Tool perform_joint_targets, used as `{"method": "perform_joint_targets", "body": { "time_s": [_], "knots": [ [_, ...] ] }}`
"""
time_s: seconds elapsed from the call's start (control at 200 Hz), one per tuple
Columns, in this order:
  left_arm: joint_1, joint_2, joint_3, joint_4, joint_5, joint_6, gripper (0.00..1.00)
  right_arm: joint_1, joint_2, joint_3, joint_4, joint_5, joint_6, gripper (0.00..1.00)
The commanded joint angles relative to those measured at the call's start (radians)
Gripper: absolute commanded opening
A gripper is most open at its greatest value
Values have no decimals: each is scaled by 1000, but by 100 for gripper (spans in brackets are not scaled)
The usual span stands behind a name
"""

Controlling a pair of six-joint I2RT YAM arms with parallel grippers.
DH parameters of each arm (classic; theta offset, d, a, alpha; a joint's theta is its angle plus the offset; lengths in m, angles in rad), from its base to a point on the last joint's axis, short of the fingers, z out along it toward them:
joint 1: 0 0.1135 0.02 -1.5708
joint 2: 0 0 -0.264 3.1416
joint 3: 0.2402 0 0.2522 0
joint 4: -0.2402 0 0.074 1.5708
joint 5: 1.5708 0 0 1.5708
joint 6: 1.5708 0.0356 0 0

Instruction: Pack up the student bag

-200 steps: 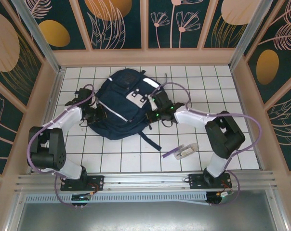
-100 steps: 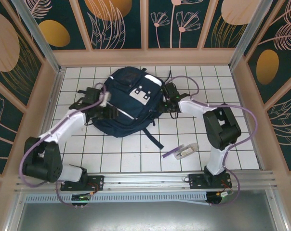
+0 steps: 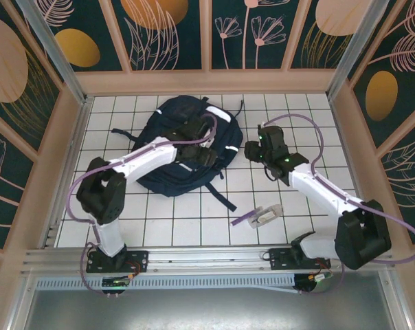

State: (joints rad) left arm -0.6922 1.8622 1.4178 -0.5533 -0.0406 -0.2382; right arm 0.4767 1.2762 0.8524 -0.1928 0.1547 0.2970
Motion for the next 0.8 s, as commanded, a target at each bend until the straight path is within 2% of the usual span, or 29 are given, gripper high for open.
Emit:
{"method": "perform_joint_targets", "body": {
  "time_s": [0.0, 0.075, 0.12, 0.14, 0.205, 0.245, 0.33, 0.43, 0.53, 0.661, 0.796],
  "knots": [
    [1, 34, 39, -111, -120, -118, 61, -1, -65, -54, 67, -56, 20, 51],
    [1, 84, 62, -135, -100, -139, 61, -1, -95, -100, 118, -132, 10, 51],
    [0, 109, 82, -153, -126, -158, 55, 2, -104, -124, 150, -210, -6, 49],
    [0, 117, 93, -160, -139, -167, 49, 4, -107, -131, 163, -234, -14, 49],
    [0, 133, 141, -184, -163, -184, 14, 14, -107, -151, 195, -316, -53, 47],
    [0, 134, 185, -200, -137, -188, 0, 20, -103, -163, 213, -385, -101, 46],
    [0, 116, 271, -217, -35, -195, 0, 31, -87, -188, 264, -535, -267, 46],
    [3, 96, 335, -234, 109, -206, 0, 37, -57, -203, 324, -734, -608, 47],
    [2, 110, 396, -283, 225, -194, 0, 36, 12, -168, 327, -795, -910, 47],
    [8, 103, 407, -290, 283, -170, 0, 3, 112, -115, 353, -797, -1116, 50],
    [31, 71, 334, -202, 427, -203, 0, -60, 173, -110, 459, -896, -1161, 52]
  ]
}}
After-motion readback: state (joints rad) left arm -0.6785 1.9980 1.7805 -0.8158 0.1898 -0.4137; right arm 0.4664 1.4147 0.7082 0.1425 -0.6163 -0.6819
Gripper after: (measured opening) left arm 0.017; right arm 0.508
